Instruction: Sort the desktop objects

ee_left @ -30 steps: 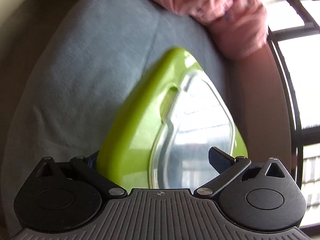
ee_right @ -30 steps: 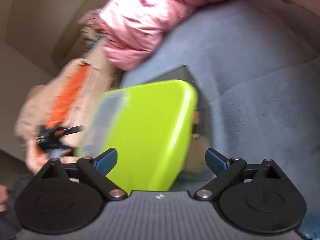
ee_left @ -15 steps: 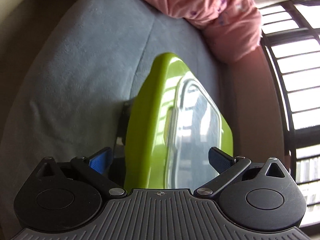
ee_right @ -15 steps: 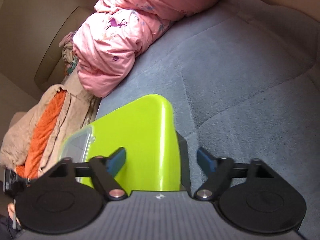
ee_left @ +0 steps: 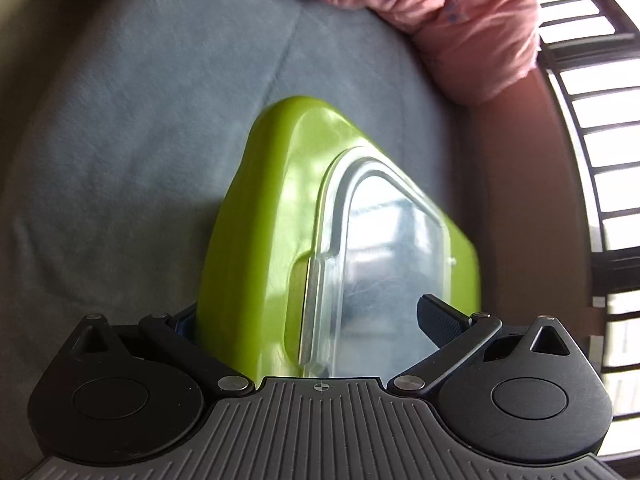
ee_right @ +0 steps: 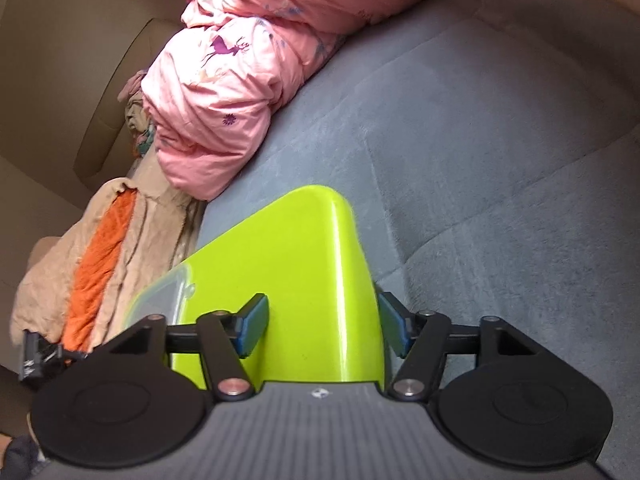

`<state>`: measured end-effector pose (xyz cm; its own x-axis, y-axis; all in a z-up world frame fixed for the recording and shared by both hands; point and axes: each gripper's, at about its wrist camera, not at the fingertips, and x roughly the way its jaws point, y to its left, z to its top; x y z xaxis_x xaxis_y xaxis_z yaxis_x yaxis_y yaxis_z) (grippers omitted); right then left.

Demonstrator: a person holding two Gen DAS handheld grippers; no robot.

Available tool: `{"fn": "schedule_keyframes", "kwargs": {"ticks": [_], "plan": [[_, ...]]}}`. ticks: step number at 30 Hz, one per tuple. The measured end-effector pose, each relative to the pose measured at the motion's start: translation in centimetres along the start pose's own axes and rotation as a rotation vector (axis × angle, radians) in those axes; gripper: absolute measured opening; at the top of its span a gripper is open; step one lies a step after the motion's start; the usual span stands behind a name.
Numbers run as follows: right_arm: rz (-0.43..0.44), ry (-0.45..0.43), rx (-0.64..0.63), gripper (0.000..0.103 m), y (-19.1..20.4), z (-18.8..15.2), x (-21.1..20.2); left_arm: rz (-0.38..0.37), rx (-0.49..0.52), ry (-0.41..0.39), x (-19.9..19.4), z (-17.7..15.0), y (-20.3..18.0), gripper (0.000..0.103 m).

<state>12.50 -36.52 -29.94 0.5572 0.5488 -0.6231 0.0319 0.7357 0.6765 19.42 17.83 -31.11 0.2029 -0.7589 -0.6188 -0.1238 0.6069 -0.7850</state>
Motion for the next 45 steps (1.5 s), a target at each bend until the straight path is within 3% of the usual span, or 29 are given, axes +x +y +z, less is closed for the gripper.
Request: {"fn": "schedule_keyframes", "kwargs": {"ticks": [2,7,10,12,15,20,24,26,28,33,36,41,43,45], "plan": [[0.067,0.093,-0.022,0.083,-0.4,1.2,0.7,-0.103,-0.025,0.058,0.0,0.9,1.7,0.103],[0.292,0.285,-0.005,0.082,-2.9,3.5,2.5,-0.22,0.047,0.136,1.5,2.0,3.6,0.103],[0.323,0.358,-0.078,0.08,-3.0,3.3,3.8,-0.299,0.095,0.221,3.0,2.2,3.9,0.103],[0.34,0.397,-0.107,0.079,-3.1,3.2,4.8,-0.343,0.137,0.216,2.9,2.7,3.7,0.103],[0.351,0.407,-0.099,0.079,-3.2,3.0,6.3,-0.461,0.112,0.228,3.0,3.4,4.0,0.103],[0.432,0.365,0.008,0.079,-4.7,4.2,6.6,-0.426,0.116,0.264,5.5,4.2,3.3,0.103],[0.45,0.388,0.048,0.079,-5.0,4.8,7.6,-0.491,0.098,0.212,5.8,5.3,3.3,0.103],[0.459,0.376,0.062,0.085,-4.8,5.0,7.9,-0.463,0.112,0.212,5.9,5.6,2.8,0.103],[0.477,0.331,0.07,0.088,-4.6,5.6,7.9,-0.441,0.121,0.219,5.9,5.9,2.8,0.103],[0.617,0.171,0.135,0.089,-4.5,8.1,6.6,-0.378,0.144,0.222,6.6,6.7,1.7,0.103],[0.577,0.139,0.079,0.089,-4.1,8.7,6.6,-0.371,0.125,0.197,7.1,7.4,1.3,0.103],[0.495,0.138,0.1,0.086,-4.6,9.3,7.0,-0.378,0.087,0.161,7.3,8.0,2.0,0.103],[0.412,0.207,0.069,0.094,-4.5,9.1,7.6,-0.389,0.072,0.177,7.3,7.5,2.5,0.103],[0.408,0.314,0.103,0.096,-5.1,8.1,8.5,-0.385,0.069,0.191,7.2,6.7,2.8,0.103]]}}
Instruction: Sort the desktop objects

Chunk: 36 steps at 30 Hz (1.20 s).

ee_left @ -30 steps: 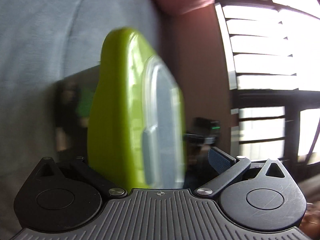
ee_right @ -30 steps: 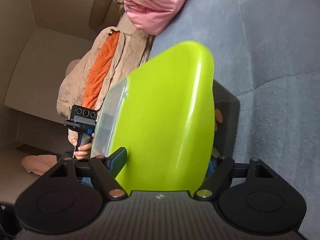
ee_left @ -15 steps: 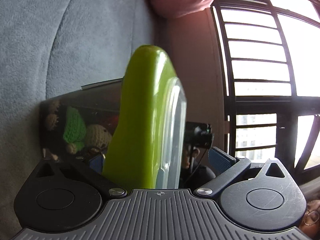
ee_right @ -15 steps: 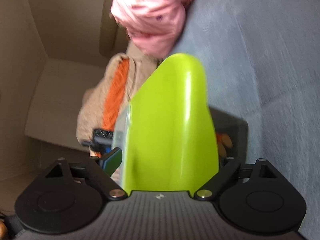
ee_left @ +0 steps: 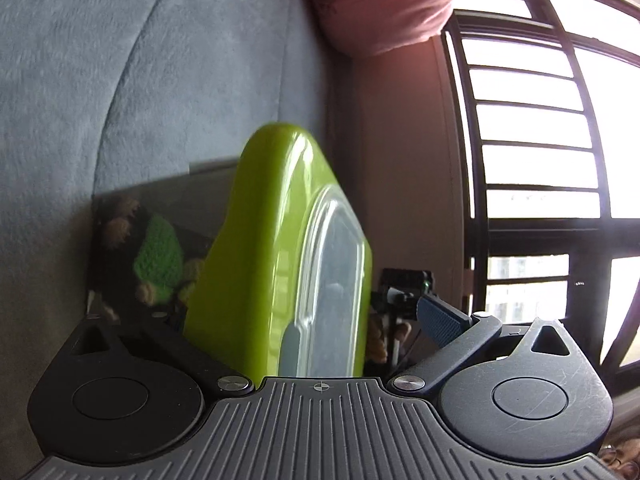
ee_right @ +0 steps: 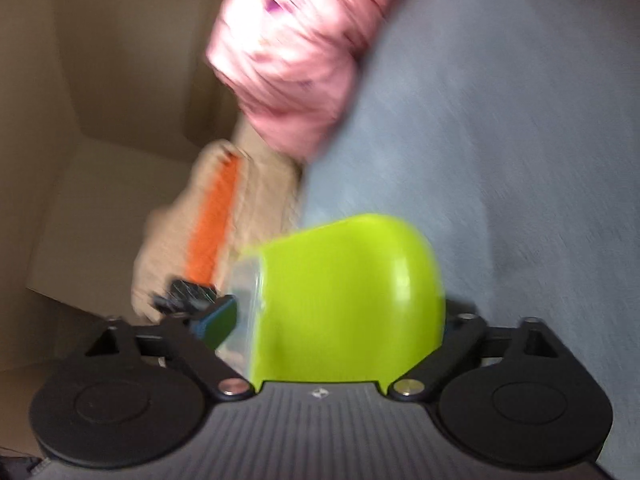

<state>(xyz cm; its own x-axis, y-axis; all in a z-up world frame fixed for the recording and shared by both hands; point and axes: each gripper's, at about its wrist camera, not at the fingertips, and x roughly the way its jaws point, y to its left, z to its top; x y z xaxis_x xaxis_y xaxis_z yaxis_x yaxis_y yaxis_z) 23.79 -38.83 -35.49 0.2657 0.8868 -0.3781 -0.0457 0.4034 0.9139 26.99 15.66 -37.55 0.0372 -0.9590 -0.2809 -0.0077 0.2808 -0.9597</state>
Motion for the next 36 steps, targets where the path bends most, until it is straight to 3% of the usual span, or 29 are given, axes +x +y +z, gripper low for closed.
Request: {"fn": "schedule_keyframes", "kwargs": {"ticks": [3,6,8,12,22,28,32,36], "plan": [[0.041,0.152,0.02,0.098,-0.7,-1.3,1.3,-0.018,-0.02,-0.013,-0.6,-1.5,0.6,0.103],[0.016,0.224,0.004,0.1,-0.6,-2.1,2.9,-0.04,-0.049,-0.058,-1.8,-2.6,1.7,0.103],[0.017,0.202,0.016,0.1,-0.5,-2.1,3.9,-0.079,-0.08,-0.086,-2.6,-2.8,2.6,0.103],[0.055,0.112,0.004,0.103,0.3,-1.6,4.9,-0.061,-0.071,-0.11,-3.4,-2.7,2.8,0.103],[0.106,0.103,-0.007,0.103,1.3,-0.4,7.6,-0.128,-0.095,-0.161,-4.4,-2.4,3.9,0.103],[0.251,-0.066,0.032,0.103,1.1,2.3,4.9,-0.112,-0.061,-0.134,-2.8,-2.3,2.3,0.103],[0.117,-0.061,-0.028,0.103,1.8,2.1,4.8,-0.098,-0.056,-0.101,-2.2,-2.4,1.8,0.103],[-0.047,0.006,-0.034,0.103,2.5,0.3,6.2,-0.006,-0.092,-0.225,-4.6,-3.8,1.3,0.103]]}}
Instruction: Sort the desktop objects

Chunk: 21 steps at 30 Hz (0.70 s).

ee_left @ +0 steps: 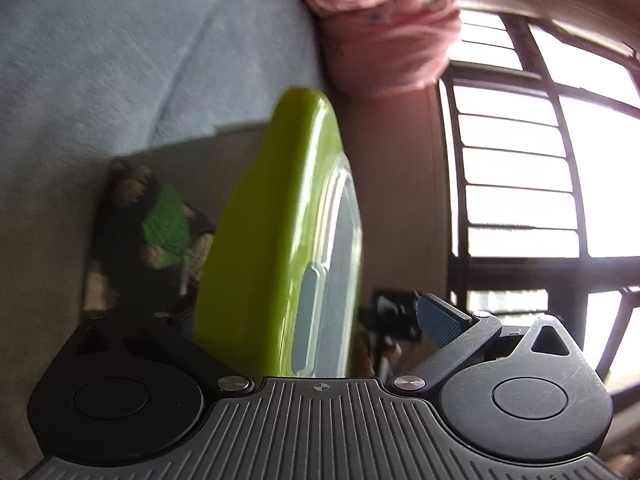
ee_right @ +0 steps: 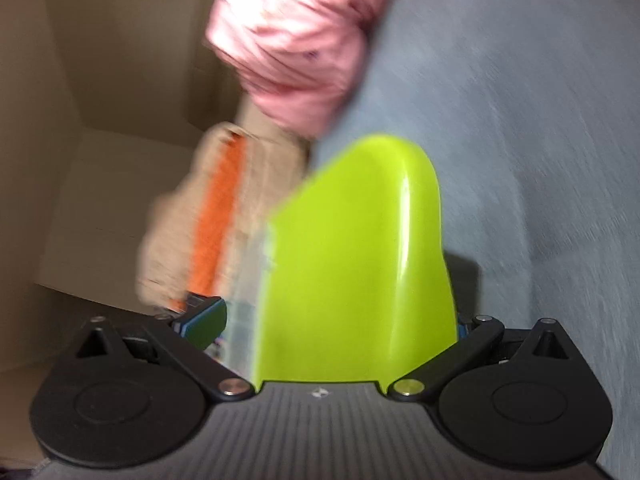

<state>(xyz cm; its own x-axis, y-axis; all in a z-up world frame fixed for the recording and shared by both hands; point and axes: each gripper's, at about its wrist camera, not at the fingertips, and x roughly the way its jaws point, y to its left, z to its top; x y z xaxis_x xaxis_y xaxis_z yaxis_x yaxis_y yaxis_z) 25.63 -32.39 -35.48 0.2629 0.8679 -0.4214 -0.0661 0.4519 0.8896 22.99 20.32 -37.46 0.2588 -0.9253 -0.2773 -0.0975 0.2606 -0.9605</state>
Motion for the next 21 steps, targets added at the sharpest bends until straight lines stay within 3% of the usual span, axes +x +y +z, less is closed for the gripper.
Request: {"fn": "schedule_keyframes", "kwargs": {"ticks": [4,8,13,15,17,19,21], "plan": [[-0.125,0.017,-0.026,0.103,1.3,-2.6,0.7,0.121,-0.05,-0.206,-3.4,-2.2,-0.7,0.103],[-0.189,-0.073,0.018,0.103,1.9,-5.0,-1.8,0.165,-0.112,-0.42,-6.1,-6.8,-0.8,0.103],[-0.273,-0.274,0.108,0.103,2.9,-8.3,-4.4,0.232,-0.096,-0.555,-7.0,-11.1,-1.9,0.103],[-0.33,-0.379,0.119,0.102,3.2,-10.0,-5.1,0.313,-0.031,-0.614,-6.8,-11.4,-3.8,0.103],[-0.353,-0.448,0.115,0.089,3.3,-11.5,-5.6,0.4,0.052,-0.654,-6.4,-11.2,-5.5,0.103],[-0.338,-0.462,0.104,0.071,3.3,-12.2,-5.4,0.417,0.112,-0.629,-5.7,-11.2,-6.4,0.103],[-0.336,-0.47,0.065,0.071,3.8,-12.4,-4.7,0.424,0.162,-0.59,-5.4,-11.7,-7.5,0.103]]}}
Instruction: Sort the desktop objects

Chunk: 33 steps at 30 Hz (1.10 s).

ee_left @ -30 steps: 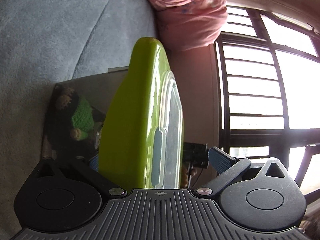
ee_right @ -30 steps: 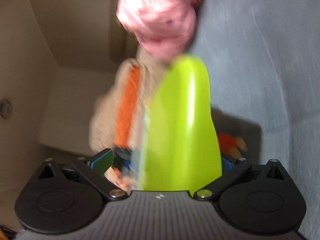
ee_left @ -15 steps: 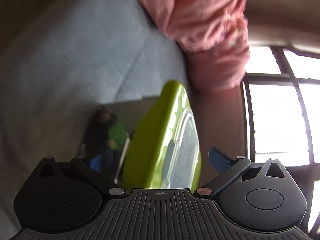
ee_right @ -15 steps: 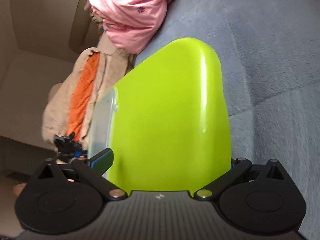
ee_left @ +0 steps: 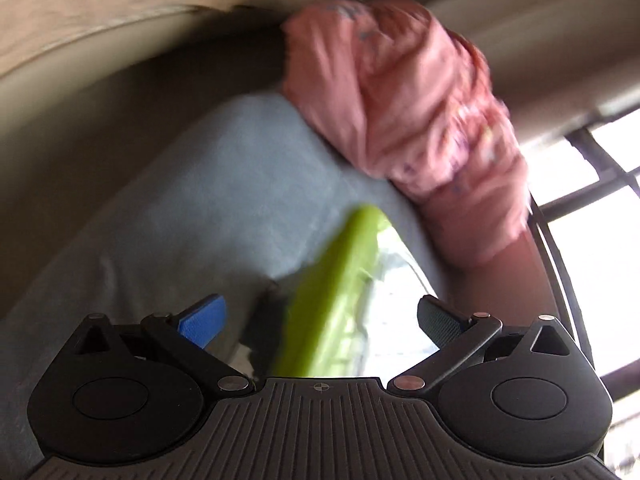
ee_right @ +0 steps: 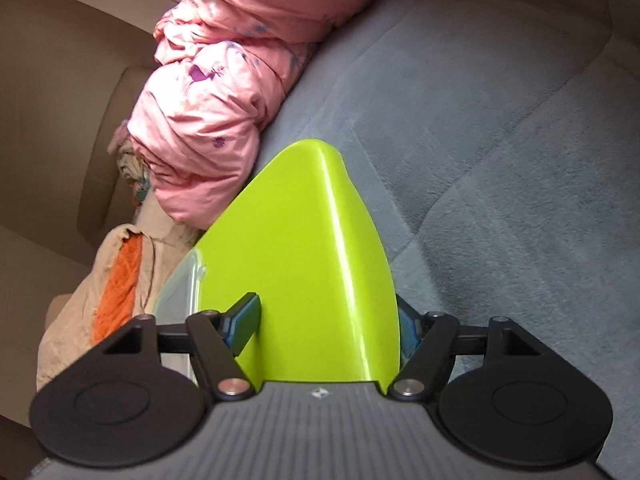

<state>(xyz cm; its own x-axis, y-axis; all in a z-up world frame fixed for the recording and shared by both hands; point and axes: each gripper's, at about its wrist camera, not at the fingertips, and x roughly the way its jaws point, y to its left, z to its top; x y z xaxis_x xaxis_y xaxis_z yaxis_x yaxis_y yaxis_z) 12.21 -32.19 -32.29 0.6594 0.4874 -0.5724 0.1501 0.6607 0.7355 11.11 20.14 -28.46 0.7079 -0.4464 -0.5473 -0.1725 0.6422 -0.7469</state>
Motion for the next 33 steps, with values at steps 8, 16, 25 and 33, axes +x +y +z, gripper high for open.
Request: {"fn": "schedule_keyframes", "kwargs": {"ticks": [8,16,25,33], "plan": [[-0.006,-0.064,-0.144,0.074,2.6,-0.4,-0.2,-0.07,0.123,-0.01,-1.2,-1.0,-1.0,0.103],[-0.069,-0.184,-0.039,0.081,1.6,0.5,-3.7,-0.065,0.03,0.1,1.5,-0.3,0.1,0.103],[-0.154,-0.155,-0.236,0.068,4.1,-0.7,-1.6,0.001,0.199,0.141,5.4,-0.6,-2.6,0.103],[-0.182,-0.22,-0.25,0.066,4.4,-0.5,-2.6,-0.07,0.171,0.106,3.9,-0.5,-2.3,0.103]]}}
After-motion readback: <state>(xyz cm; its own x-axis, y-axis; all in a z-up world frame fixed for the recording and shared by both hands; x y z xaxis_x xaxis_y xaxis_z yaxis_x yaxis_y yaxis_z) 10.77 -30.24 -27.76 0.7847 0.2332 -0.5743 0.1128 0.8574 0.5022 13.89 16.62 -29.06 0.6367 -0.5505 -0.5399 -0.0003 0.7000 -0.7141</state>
